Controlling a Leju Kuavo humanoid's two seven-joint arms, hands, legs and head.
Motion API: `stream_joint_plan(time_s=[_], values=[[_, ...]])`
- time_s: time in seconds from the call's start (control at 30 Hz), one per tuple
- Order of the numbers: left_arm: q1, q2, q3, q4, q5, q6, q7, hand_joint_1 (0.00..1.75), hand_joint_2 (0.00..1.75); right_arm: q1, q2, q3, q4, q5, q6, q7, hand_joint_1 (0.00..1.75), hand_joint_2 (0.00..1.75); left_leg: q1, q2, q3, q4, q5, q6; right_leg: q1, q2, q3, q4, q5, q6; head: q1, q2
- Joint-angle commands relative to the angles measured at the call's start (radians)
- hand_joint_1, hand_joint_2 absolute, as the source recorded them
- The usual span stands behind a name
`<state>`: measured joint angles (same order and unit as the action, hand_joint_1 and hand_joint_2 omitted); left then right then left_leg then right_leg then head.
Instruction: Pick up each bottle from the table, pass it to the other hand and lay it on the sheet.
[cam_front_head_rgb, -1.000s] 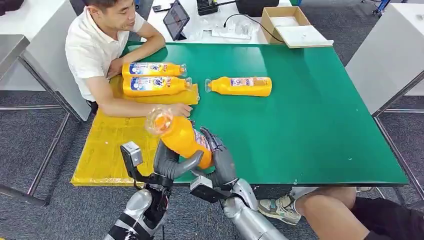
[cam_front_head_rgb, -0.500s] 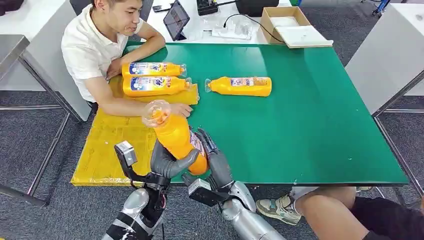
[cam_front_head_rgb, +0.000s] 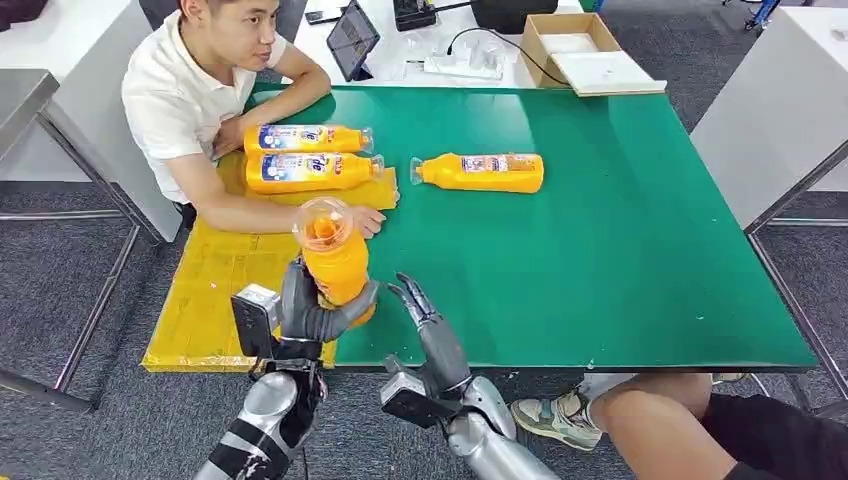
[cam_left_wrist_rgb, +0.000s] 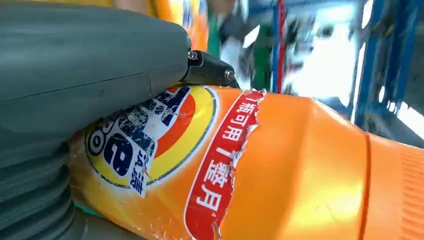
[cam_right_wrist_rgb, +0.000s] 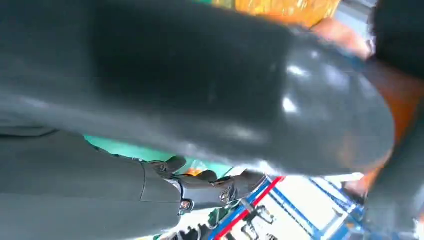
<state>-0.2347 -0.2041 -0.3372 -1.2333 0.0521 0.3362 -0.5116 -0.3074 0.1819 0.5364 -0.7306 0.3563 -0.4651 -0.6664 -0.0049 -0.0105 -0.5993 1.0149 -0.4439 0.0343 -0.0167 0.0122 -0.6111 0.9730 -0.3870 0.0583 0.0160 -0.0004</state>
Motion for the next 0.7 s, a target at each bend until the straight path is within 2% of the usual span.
stream_joint_plan(time_s=[0.03,0.1,0.2,0.23,0.27,0.3,0.53,0.57,0.67,0.7], values=[[-0.036,0.065,0.080,0.013,-0.458,0.337,-0.015,1.75,1.75,0.117,-0.065,-0.117,-0.158,0.011,-0.039,-0.032,0.00,0.00,0.001,-0.001,0.003,-0.001,-0.001,-0.002,0.001,-0.002,0.003,-0.001,-0.001,-0.002,0.000,0.000],[-0.043,0.048,0.116,0.029,-0.651,0.362,0.035,1.75,1.75,0.144,-0.065,-0.161,-0.206,0.014,-0.039,-0.032,0.00,0.00,0.001,-0.002,0.002,-0.001,-0.001,-0.002,0.001,-0.003,0.002,0.000,-0.001,-0.002,0.000,0.000],[-0.097,0.055,0.108,0.141,-0.907,0.362,0.158,1.75,1.75,0.183,-0.060,-0.215,-0.293,0.019,-0.040,-0.030,0.00,0.00,0.001,-0.002,0.002,0.000,-0.001,-0.002,0.001,-0.003,0.003,0.000,-0.002,-0.002,0.000,0.000],[-0.089,0.021,0.212,0.087,-1.117,0.362,0.154,1.75,1.75,0.196,-0.053,-0.232,-0.323,0.019,-0.033,-0.028,0.00,0.00,0.000,-0.002,0.001,0.000,0.000,-0.001,0.000,-0.003,0.001,0.000,-0.001,-0.001,0.000,0.000],[-0.090,-0.019,0.262,0.124,-1.156,0.362,0.120,1.75,1.75,0.202,-0.046,-0.239,-0.340,0.018,-0.024,-0.022,0.00,0.00,0.001,-0.002,0.003,0.000,-0.001,-0.002,0.001,-0.004,0.003,0.000,-0.002,-0.003,0.000,0.000],[-0.134,-0.007,0.230,0.223,-1.078,0.362,0.124,1.75,1.75,0.214,-0.039,-0.246,-0.359,0.015,-0.019,-0.013,0.00,0.00,0.001,-0.001,0.001,0.000,0.000,-0.002,0.001,-0.002,0.001,0.000,-0.001,-0.002,0.000,0.000],[-0.146,0.003,0.212,0.240,-1.065,0.362,0.135,1.75,1.75,0.224,-0.037,-0.246,-0.364,0.015,-0.015,-0.010,0.00,0.00,0.000,0.000,0.002,-0.001,0.000,-0.001,0.001,-0.002,0.001,0.000,0.000,-0.002,-0.001,0.000],[-0.150,0.013,0.197,0.252,-1.080,0.362,0.156,1.75,1.75,0.222,-0.037,-0.247,-0.360,0.015,-0.009,-0.009,0.00,0.00,0.001,0.000,0.003,-0.001,-0.001,-0.002,0.001,-0.003,0.003,0.000,-0.002,-0.002,0.000,0.000],[-0.238,0.075,0.112,0.424,-1.135,0.344,0.322,1.75,1.75,0.248,-0.030,-0.260,-0.377,0.012,0.011,-0.001,0.00,0.00,0.001,-0.001,0.004,-0.001,-0.001,-0.002,0.001,-0.004,0.004,-0.001,-0.002,-0.003,0.000,0.000],[-0.275,0.080,0.112,0.503,-1.103,0.277,0.353,1.75,1.75,0.264,-0.028,-0.268,-0.394,0.008,0.010,0.005,0.00,0.00,0.001,-0.001,0.004,-0.001,0.000,-0.002,0.001,-0.003,0.003,-0.001,-0.001,-0.002,0.000,0.000]])
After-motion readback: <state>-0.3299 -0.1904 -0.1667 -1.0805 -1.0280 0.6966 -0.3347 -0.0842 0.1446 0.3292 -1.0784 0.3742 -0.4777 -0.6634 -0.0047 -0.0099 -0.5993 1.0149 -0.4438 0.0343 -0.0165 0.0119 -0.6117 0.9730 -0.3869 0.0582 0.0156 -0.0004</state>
